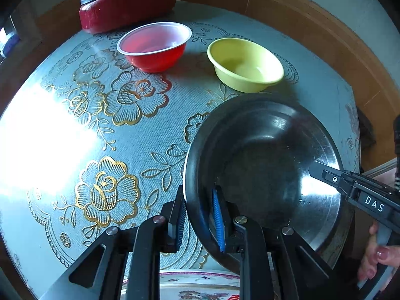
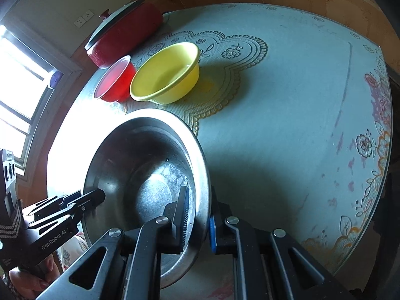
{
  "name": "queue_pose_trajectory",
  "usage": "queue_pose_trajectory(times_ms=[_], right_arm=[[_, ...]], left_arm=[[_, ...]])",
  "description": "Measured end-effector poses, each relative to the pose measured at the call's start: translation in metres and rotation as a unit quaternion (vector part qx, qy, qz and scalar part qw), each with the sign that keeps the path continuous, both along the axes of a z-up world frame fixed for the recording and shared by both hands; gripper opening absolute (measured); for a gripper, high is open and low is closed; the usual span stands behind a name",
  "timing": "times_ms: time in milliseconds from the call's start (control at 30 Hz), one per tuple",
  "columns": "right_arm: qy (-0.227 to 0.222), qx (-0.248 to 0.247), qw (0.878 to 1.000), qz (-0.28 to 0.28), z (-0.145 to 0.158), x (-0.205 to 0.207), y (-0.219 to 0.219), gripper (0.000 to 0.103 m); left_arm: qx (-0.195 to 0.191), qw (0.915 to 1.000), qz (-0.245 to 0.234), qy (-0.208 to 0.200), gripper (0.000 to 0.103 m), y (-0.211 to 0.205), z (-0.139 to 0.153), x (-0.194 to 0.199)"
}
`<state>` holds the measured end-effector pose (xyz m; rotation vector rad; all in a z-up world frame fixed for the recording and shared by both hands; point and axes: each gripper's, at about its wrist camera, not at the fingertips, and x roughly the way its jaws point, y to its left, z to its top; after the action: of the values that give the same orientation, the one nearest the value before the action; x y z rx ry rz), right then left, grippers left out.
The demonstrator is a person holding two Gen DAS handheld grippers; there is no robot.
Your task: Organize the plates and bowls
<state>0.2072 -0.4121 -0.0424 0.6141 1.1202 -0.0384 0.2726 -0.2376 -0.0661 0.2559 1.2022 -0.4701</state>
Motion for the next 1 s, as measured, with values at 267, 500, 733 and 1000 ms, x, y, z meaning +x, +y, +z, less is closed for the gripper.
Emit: queue_pose_trajectory(times_ms=[267, 500, 733, 1000], right_arm=[[0.007, 0.02, 1.0, 0.0, -0.002, -0.002, 0.002, 0.02], [0.001, 0.007, 1.0, -0.005, 0.011, -0.003, -0.001, 0.029], [-0.023, 0.002, 1.0, -0.014, 0.03, -0.006, -0.012, 0.03], [-0.039, -0.009, 0.999, -0.002, 0.043, 0.014, -0.023, 0.03]], left_arm=[[-0.014, 0.9997, 0.01, 0.018, 0.021, 0.002, -0.003, 0.0], [-0.024, 0.9993, 0.027, 0.004, 0.055, 0.009, 0.01, -0.004], [-0.041, 0.9976, 0.054, -0.013, 0.064, 0.027, 0.029, 0.0], [-0.068, 0.9908, 0.111, -0.039, 0.071, 0.045, 0.046, 0.016]])
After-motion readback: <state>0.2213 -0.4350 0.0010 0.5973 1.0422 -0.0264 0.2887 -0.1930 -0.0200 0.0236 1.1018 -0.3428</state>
